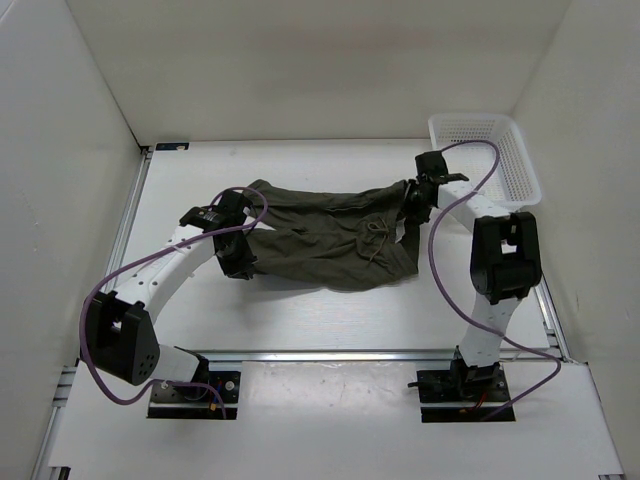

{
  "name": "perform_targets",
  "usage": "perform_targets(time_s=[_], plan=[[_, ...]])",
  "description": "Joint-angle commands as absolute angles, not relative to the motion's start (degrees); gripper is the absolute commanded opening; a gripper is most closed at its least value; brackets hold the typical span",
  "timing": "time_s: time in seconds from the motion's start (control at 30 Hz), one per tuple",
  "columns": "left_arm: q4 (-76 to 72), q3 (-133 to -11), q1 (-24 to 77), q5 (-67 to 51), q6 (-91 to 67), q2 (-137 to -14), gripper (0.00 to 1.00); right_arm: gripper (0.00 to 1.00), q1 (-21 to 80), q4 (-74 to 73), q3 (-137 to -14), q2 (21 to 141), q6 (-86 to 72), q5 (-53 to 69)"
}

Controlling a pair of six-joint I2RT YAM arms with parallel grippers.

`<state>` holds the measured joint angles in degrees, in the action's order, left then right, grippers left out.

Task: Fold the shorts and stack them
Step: Flatten the shorts out

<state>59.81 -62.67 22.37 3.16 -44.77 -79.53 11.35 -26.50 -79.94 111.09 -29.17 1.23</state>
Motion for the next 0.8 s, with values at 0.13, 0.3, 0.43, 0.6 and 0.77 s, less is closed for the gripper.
perform_targets(time_s=[0.13, 0.3, 0.43, 0.6, 0.77], plan=[[60.0, -63.7, 22.6, 4.0, -44.2, -78.9, 0.11, 0.32, 13.7, -26.0, -82.6, 107.3, -28.7, -3.5], [60.0, -63.7, 22.6, 4.0, -44.2, -78.4, 0.11, 0.32, 14.2, -27.2, -84.2, 110.8, -28.7, -2.8], [60.0, -63.7, 22.6, 4.6, -44.2, -78.4, 0.11, 0.35, 14.8, -27.2, -84.2, 114.1, -28.7, -4.2], [60.6, -63.2, 22.6, 4.6, -44.2, -77.9, 0.11, 0.39, 14.8, -27.2, -85.4, 116.5, -28.7, -5.6], [60.6, -63.2, 22.6, 4.6, -44.2, -77.9, 0.11, 0.51, 14.8, -27.2, -85.4, 116.5, -28.2, -6.9]])
